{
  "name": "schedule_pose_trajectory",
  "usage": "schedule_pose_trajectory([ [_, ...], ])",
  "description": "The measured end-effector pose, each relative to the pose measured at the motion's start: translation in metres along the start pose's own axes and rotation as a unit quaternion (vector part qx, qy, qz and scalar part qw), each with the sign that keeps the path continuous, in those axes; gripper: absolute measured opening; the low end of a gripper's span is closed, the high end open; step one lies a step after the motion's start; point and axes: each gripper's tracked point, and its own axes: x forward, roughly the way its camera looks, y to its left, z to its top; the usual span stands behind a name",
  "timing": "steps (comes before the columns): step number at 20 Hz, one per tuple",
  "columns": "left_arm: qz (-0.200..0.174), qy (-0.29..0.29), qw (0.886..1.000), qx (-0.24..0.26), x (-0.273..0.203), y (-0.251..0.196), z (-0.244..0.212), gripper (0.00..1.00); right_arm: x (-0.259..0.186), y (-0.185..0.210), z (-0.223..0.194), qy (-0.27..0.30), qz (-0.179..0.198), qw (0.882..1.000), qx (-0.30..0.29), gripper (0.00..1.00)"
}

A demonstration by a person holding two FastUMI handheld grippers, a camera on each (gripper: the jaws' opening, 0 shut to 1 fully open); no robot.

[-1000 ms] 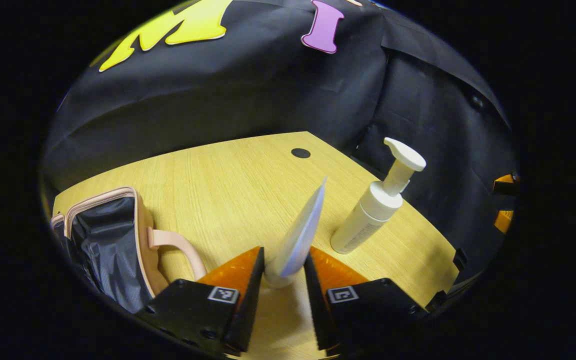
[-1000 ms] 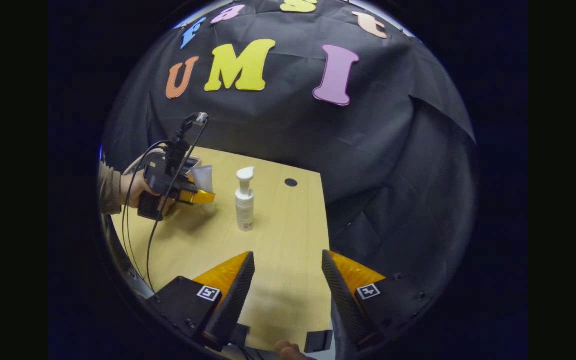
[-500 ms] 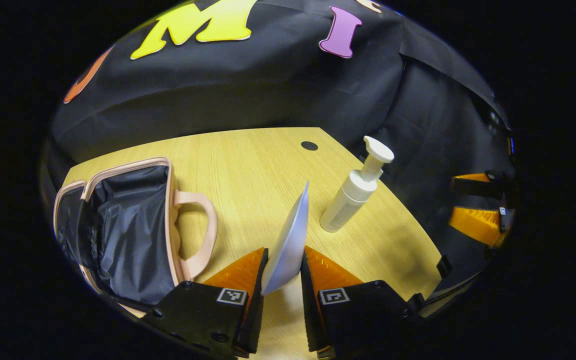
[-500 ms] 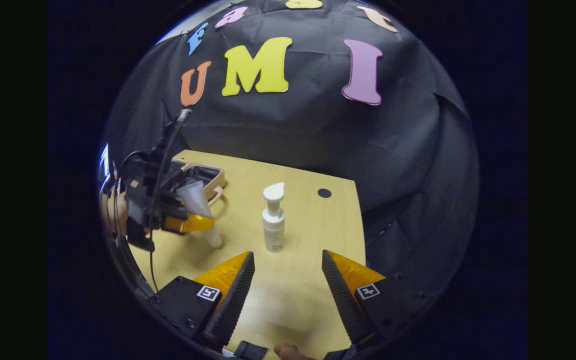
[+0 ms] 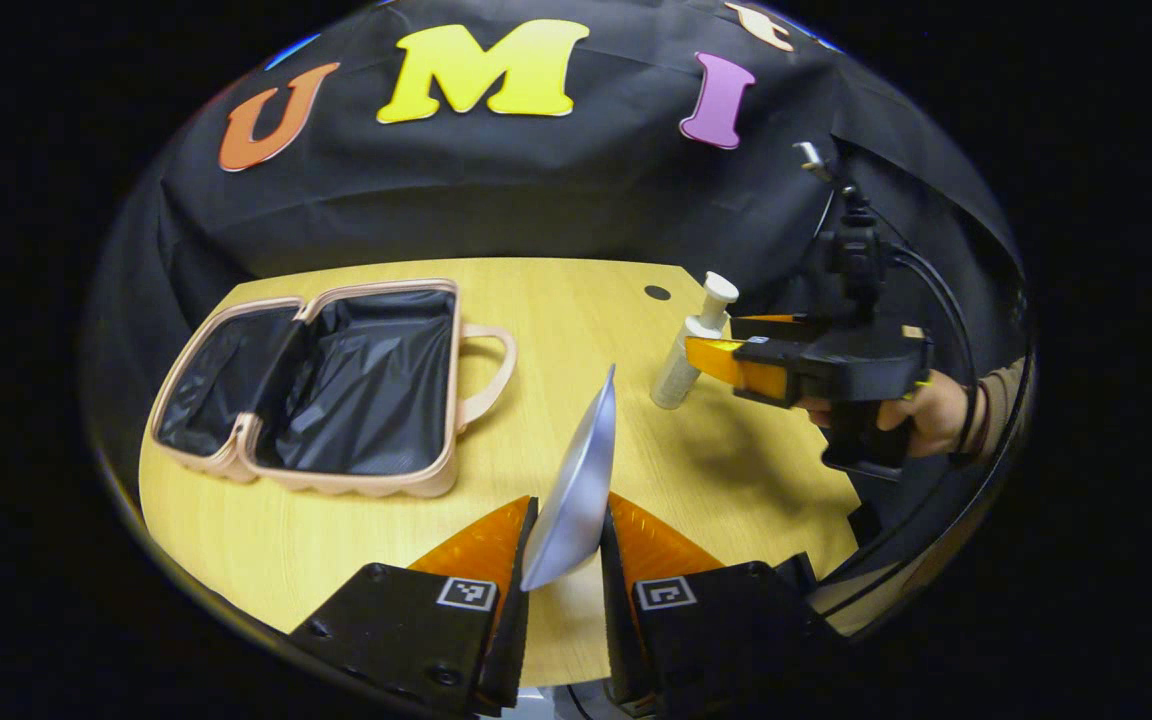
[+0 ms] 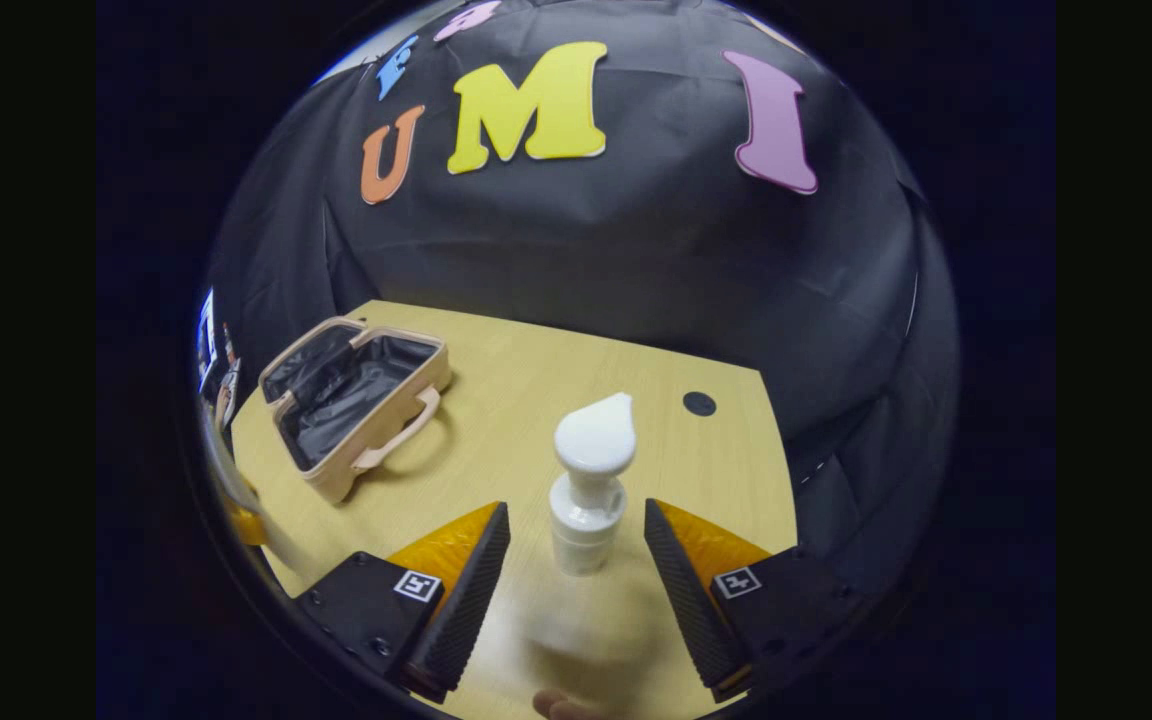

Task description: First open the suitcase, pack the skin care products into it, and then close the suitcase.

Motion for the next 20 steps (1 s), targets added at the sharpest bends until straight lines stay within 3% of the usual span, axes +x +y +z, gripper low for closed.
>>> schedule_pose_trajectory([
  [2,0.021,-0.004,1.0,-0.015,-0.021,0.013,-0.006,0.36,0.013,0.002,-0.005,0.01,0.0,1.0,0.016,0.8],
  [7,0.054,-0.027,0.997,-0.053,-0.059,0.058,-0.011,0.36,0.028,-0.005,-0.003,0.007,-0.039,0.999,0.029,0.53],
  [14,0.059,-0.039,0.995,-0.063,-0.069,0.14,0.021,0.36,0.009,0.015,-0.01,0.012,-0.064,0.998,0.021,0.48],
  [20,0.04,-0.041,0.998,-0.031,-0.015,0.196,0.074,0.36,-0.048,0.051,-0.01,-0.004,-0.07,0.997,0.034,0.48],
])
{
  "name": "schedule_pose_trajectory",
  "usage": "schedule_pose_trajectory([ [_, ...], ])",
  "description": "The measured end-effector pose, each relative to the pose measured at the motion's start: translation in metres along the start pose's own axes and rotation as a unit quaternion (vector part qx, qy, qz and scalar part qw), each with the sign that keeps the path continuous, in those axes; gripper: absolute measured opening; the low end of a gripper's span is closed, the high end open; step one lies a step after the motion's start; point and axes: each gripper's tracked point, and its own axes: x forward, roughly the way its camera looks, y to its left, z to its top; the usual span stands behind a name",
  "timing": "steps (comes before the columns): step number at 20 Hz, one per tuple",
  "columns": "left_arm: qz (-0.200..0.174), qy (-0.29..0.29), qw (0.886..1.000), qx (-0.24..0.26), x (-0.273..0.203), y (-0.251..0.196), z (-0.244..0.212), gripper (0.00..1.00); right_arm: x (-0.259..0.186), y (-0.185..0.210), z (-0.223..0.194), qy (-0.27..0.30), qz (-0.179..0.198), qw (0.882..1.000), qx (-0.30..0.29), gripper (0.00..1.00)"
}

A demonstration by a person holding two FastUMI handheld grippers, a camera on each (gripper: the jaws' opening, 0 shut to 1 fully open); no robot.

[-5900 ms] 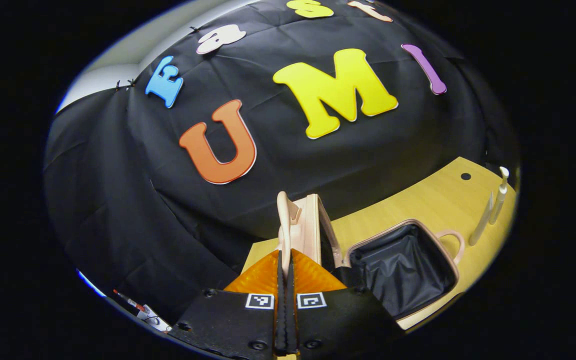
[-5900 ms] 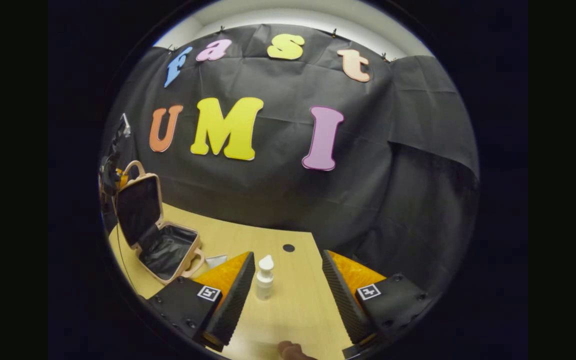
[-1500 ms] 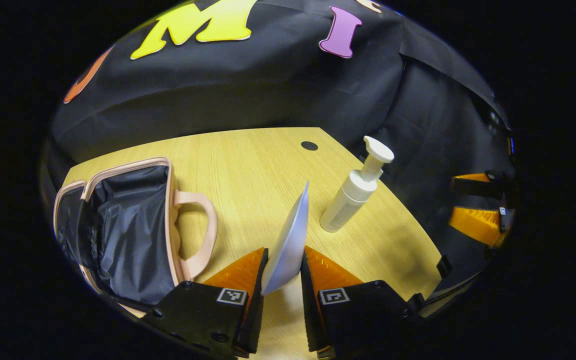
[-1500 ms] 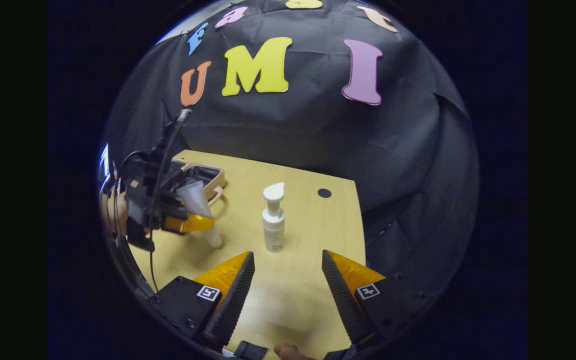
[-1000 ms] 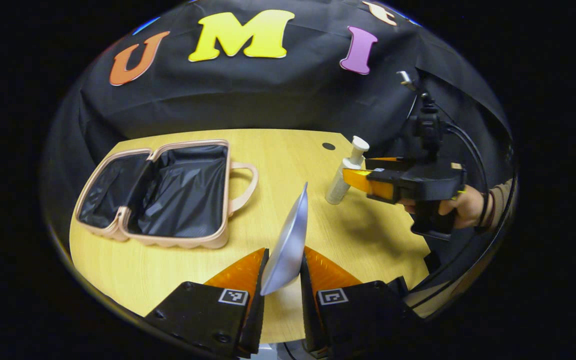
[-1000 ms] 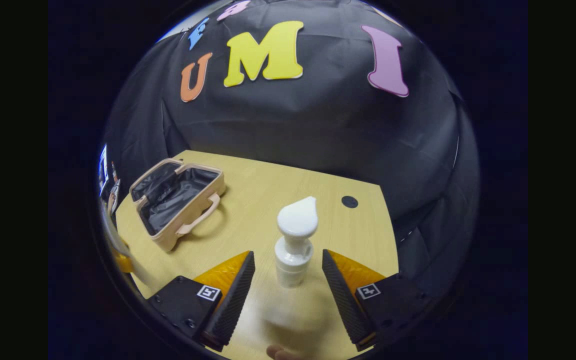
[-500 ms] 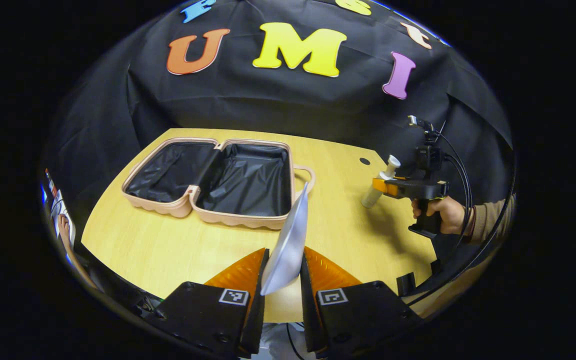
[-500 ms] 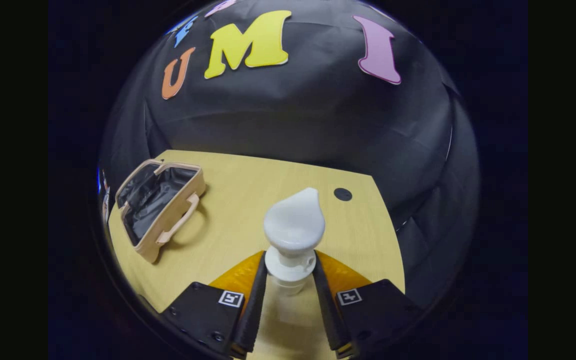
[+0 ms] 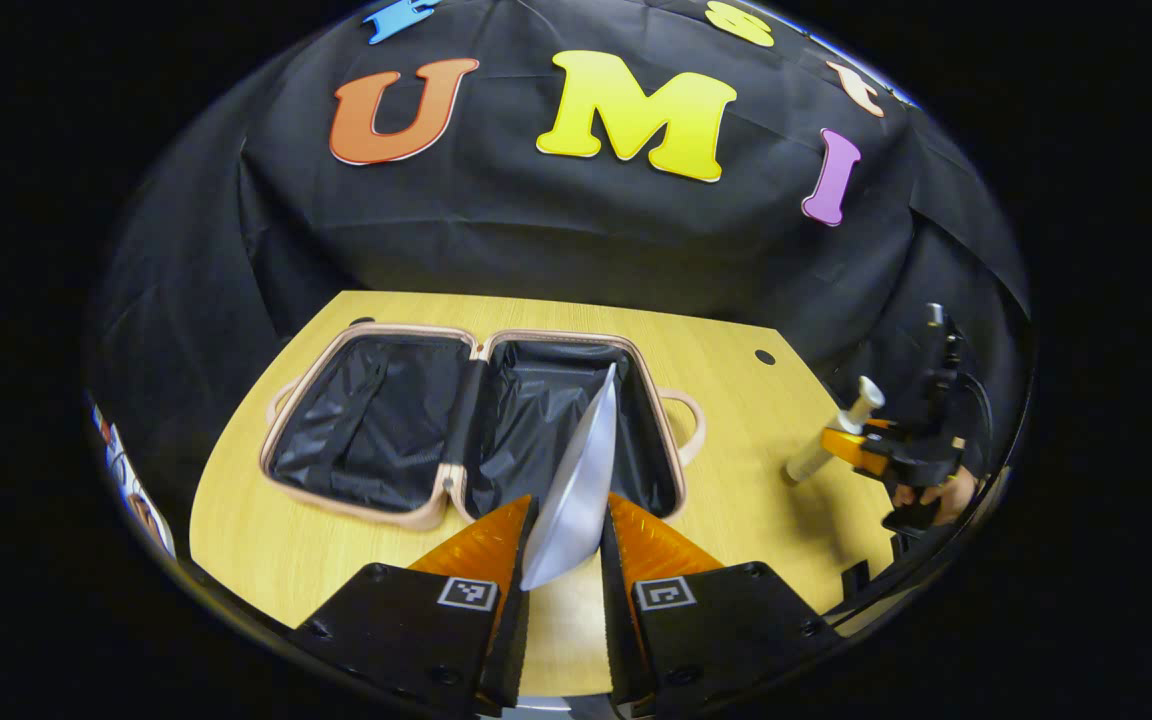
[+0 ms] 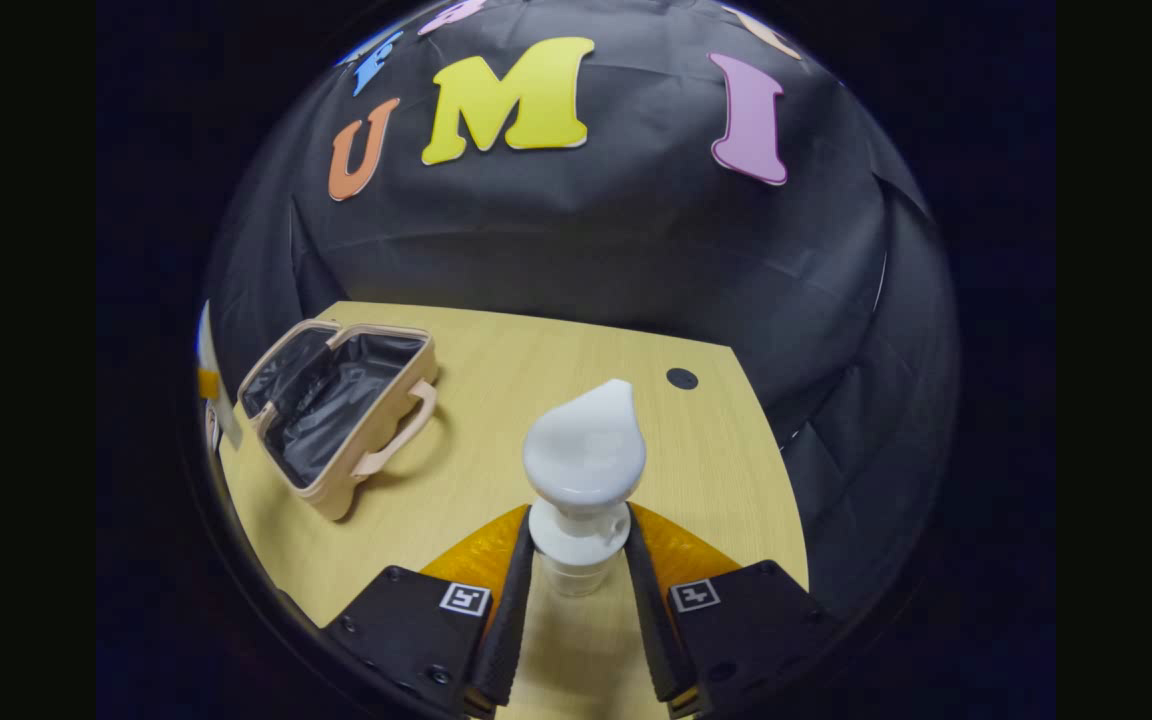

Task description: First open the suitcase, pack the skin care products into it, and then close the suitcase.

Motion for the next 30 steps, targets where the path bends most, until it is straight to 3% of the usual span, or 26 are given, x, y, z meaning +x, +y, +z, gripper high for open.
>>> schedule_pose_trajectory([
  [5,-0.031,0.034,0.998,0.033,0.059,0.009,0.01,0.36,-0.053,0.021,0.01,-0.01,-0.006,0.999,0.034,0.48],
  [8,-0.015,0.064,0.997,0.047,0.09,0.023,0.004,0.36,-0.081,0.026,0.015,-0.024,-0.014,0.999,0.026,0.45],
  [14,-0.014,0.146,0.989,0.028,0.129,0.024,-0.03,0.36,-0.117,0.026,0.013,-0.03,-0.028,0.998,0.036,0.48],
  [16,-0.011,0.159,0.987,0.017,0.134,0.023,-0.035,0.36,-0.125,0.026,0.009,-0.029,-0.033,0.998,0.036,0.48],
  [25,0.002,0.137,0.989,0.051,0.18,0.023,-0.019,0.36,-0.129,0.043,0.02,-0.022,-0.032,0.999,0.032,0.48],
  [27,-0.002,0.156,0.987,0.044,0.191,0.024,-0.031,0.36,-0.126,0.049,0.029,-0.027,-0.033,0.999,0.021,0.45],
  [30,0.005,0.177,0.984,0.009,0.201,0.036,-0.049,0.36,-0.125,0.072,0.044,-0.03,-0.018,0.999,0.016,0.48],
])
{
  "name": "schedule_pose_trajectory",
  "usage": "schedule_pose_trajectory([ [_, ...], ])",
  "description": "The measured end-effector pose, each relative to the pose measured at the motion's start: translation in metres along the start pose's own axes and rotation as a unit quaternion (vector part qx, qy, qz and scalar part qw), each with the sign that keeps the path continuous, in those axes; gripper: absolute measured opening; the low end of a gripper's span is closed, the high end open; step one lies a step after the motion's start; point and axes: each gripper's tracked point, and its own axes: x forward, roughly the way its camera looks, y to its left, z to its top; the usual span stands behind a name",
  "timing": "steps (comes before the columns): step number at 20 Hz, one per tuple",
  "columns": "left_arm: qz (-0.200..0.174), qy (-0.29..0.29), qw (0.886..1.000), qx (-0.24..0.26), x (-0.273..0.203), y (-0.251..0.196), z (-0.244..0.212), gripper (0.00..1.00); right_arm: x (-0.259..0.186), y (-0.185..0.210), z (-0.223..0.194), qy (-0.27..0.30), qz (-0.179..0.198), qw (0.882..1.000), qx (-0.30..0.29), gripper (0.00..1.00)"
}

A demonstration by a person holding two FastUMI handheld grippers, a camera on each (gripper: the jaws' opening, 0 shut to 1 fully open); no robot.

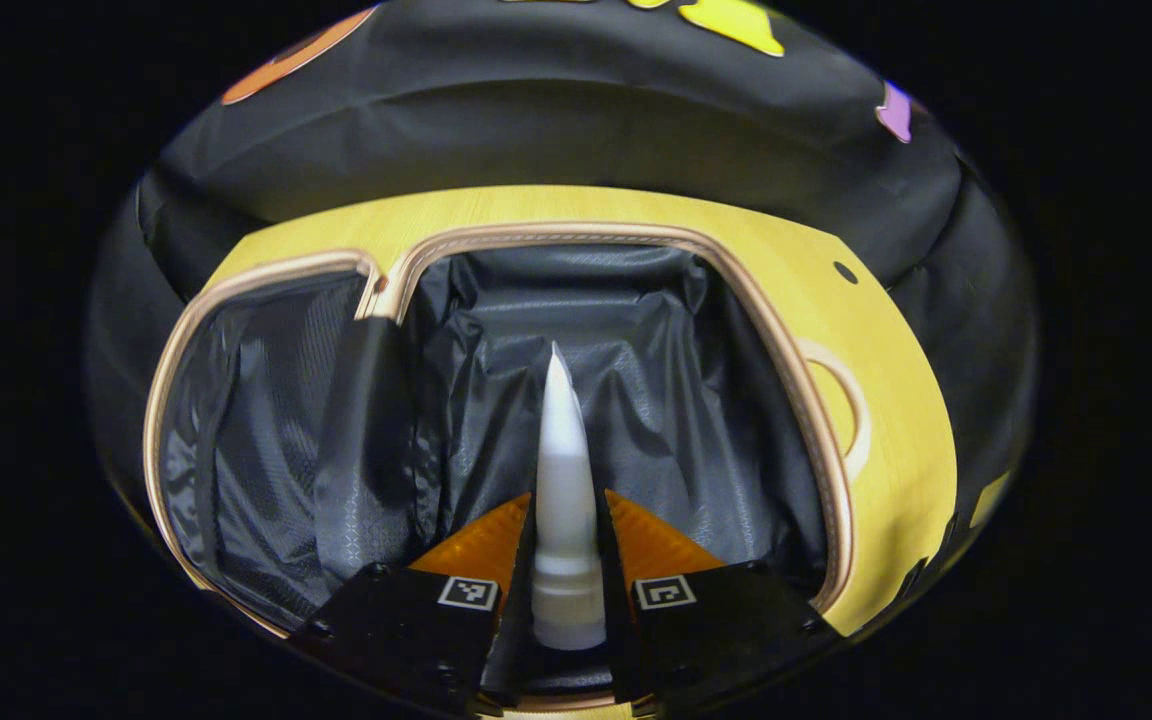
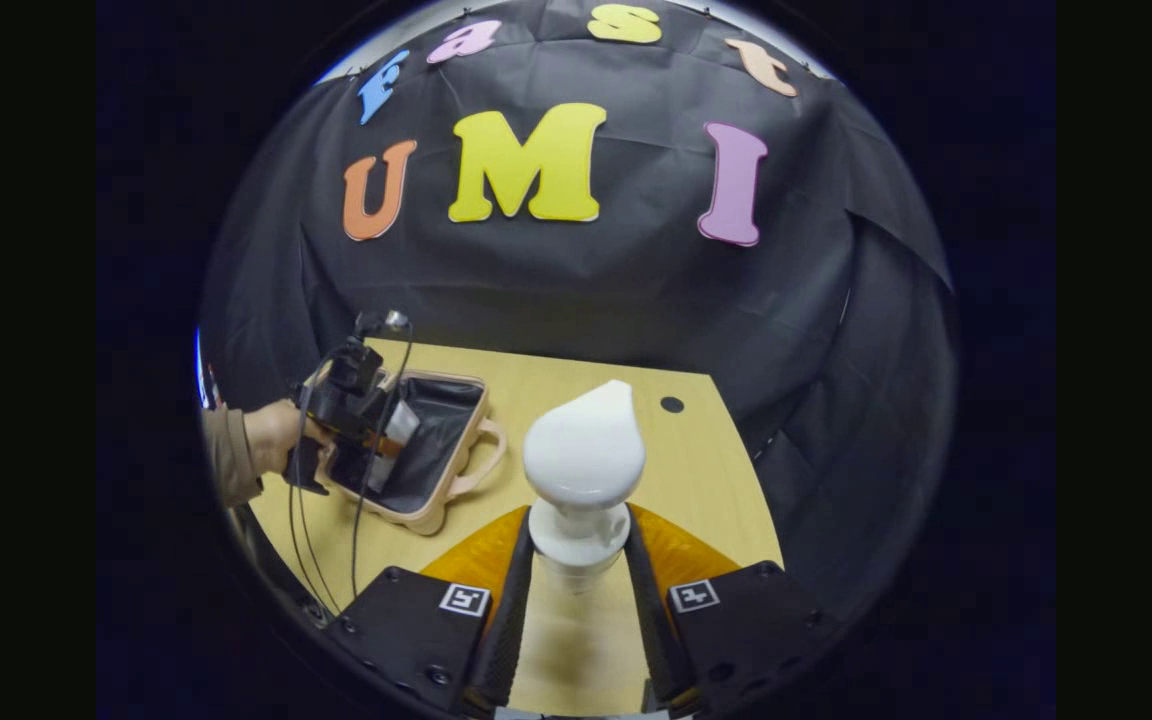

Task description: First open the suitcase, pack the skin care products into it, and then close the suitcase.

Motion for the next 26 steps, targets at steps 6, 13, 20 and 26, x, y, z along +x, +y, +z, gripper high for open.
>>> schedule_pose_trajectory([
  [6,-0.025,-0.052,0.998,-0.035,-0.013,0.003,0.007,0.37,0.026,0.08,0.039,0.002,0.081,0.997,-0.017,0.48],
  [13,-0.092,-0.184,0.976,-0.072,-0.103,0.007,0.023,0.75,0.066,0.17,0.054,0.028,0.155,0.986,-0.047,0.46],
  [20,-0.06,-0.294,0.954,-0.019,-0.211,0.039,-0.009,0.88,0.117,0.227,0.015,0.08,0.18,0.978,-0.073,0.48],
  [26,0.006,-0.337,0.941,0.03,-0.273,0.051,-0.045,0.98,0.162,0.235,-0.027,0.163,0.161,0.972,-0.05,0.48],
])
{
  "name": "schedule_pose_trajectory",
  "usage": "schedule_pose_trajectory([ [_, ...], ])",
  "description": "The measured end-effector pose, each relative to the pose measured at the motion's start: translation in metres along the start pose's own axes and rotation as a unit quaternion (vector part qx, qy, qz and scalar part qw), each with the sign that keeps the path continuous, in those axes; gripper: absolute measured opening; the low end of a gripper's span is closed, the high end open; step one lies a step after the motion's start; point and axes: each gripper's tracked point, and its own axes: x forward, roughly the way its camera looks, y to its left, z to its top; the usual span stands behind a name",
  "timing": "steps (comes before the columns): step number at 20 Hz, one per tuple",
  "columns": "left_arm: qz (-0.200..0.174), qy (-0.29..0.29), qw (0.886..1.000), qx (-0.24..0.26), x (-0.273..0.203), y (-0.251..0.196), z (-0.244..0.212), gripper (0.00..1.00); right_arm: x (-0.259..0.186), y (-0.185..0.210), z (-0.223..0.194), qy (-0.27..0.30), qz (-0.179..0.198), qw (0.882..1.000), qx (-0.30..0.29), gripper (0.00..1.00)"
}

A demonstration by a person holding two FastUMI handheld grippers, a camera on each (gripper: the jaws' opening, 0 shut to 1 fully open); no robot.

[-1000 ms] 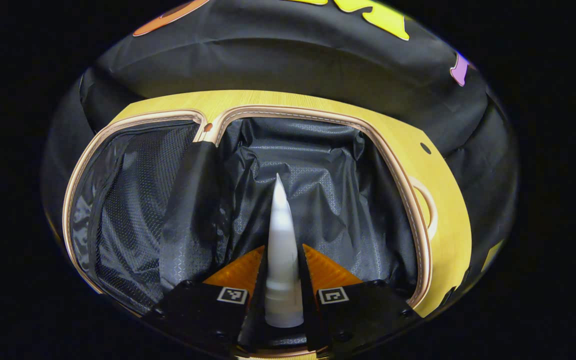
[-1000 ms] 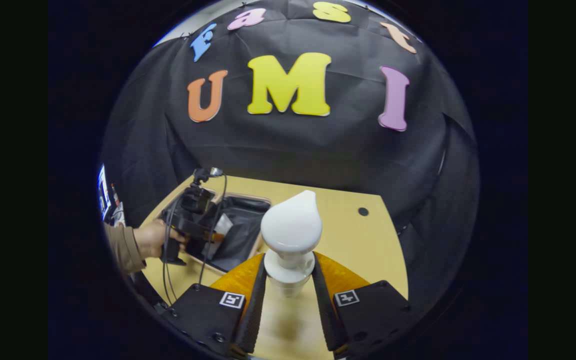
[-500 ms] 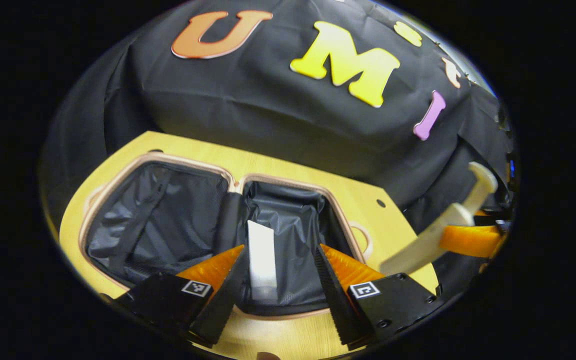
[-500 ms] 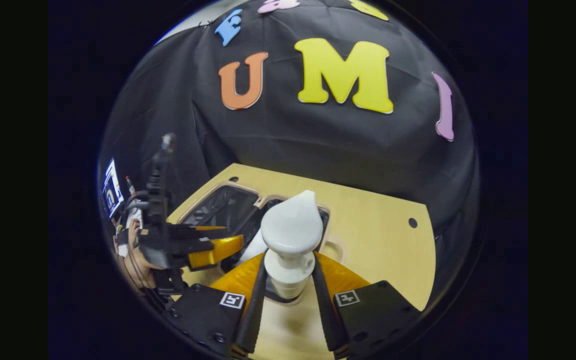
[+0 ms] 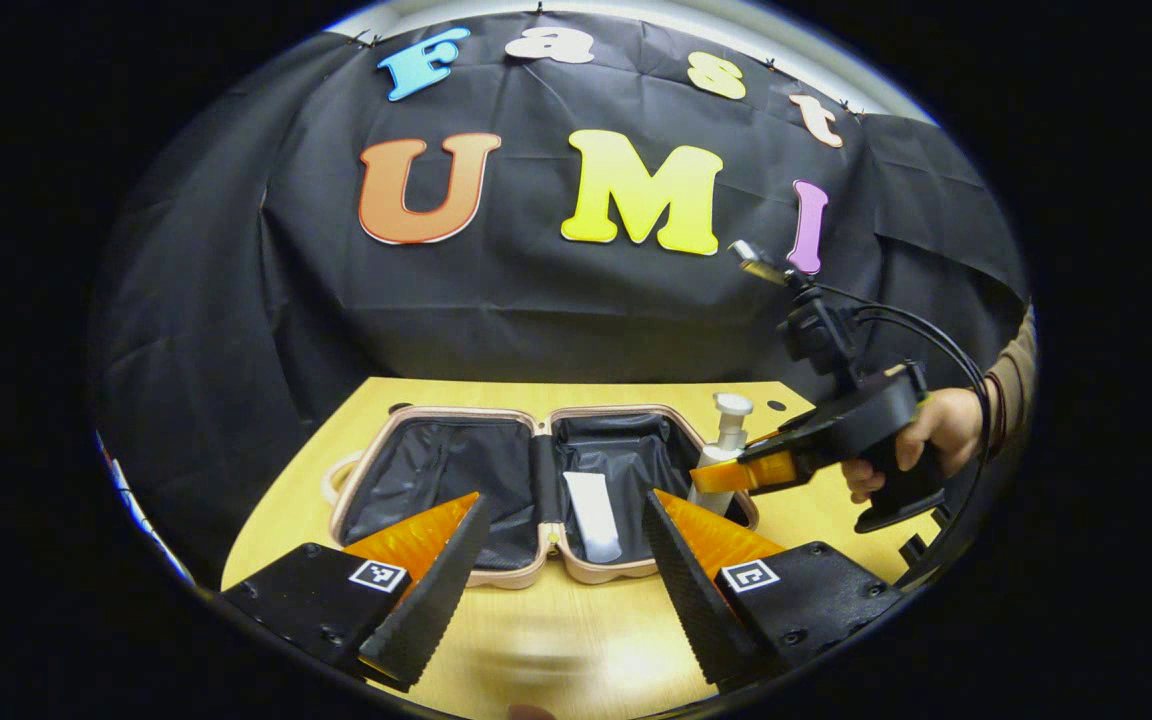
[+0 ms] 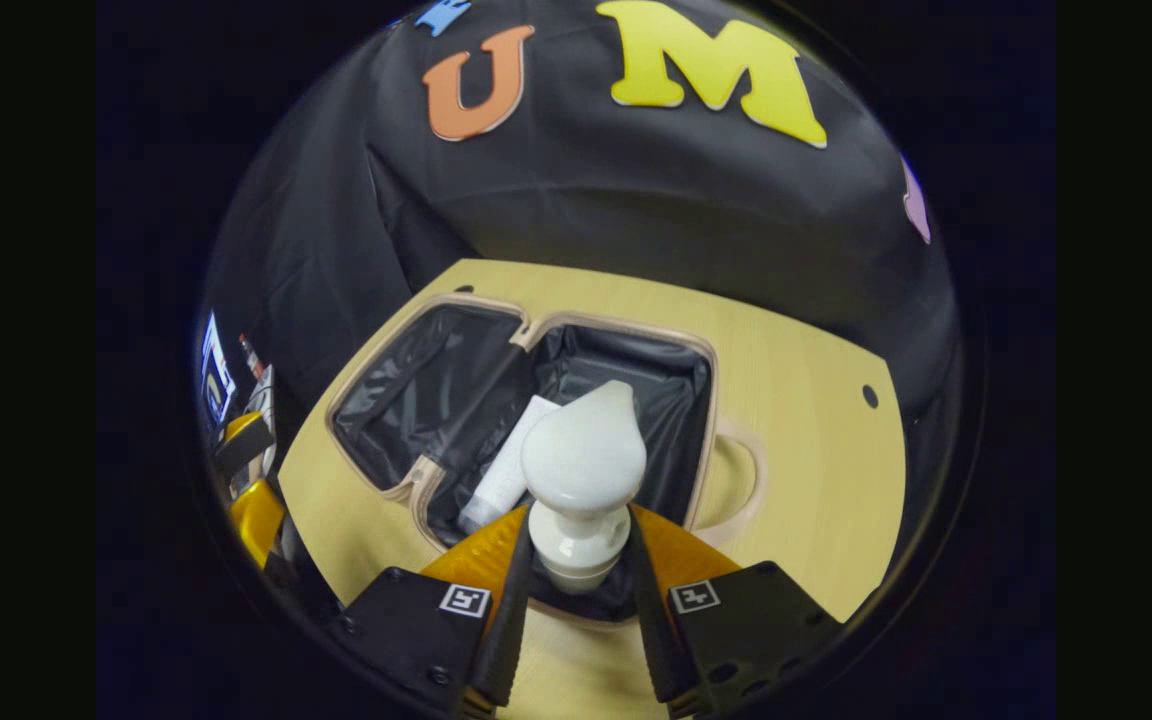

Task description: First open the suitcase, pack the skin care products into it, and then close the suitcase.

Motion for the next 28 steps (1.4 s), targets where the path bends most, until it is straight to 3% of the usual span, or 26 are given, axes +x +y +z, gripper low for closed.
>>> schedule_pose_trajectory([
  [3,0.043,-0.029,0.999,0.011,-0.015,0.016,0.01,0.98,0.018,-0.002,-0.008,0.024,-0.01,1.0,0.013,0.48],
  [10,0.101,-0.078,0.992,0.017,-0.047,0.054,0.034,0.98,0.073,-0.001,0.032,0.045,-0.034,0.998,0.026,0.48],
  [11,0.106,-0.085,0.991,0.011,-0.051,0.055,0.039,0.89,0.08,-0.003,0.034,0.05,-0.039,0.998,0.031,0.48],
  [12,0.112,-0.091,0.989,0.008,-0.057,0.059,0.042,0.98,0.088,-0.004,0.035,0.057,-0.043,0.997,0.035,0.48],
  [21,0.16,-0.108,0.981,-0.015,-0.083,0.089,0.045,0.98,0.123,-0.019,0.02,0.11,-0.082,0.985,0.104,0.45],
  [26,0.157,-0.105,0.981,-0.047,-0.077,0.102,0.055,0.98,0.119,-0.008,0.019,0.114,-0.052,0.985,0.12,0.52],
  [28,0.146,-0.111,0.982,-0.051,-0.068,0.105,0.063,0.98,0.103,-0.008,0.022,0.106,-0.049,0.988,0.096,0.64],
])
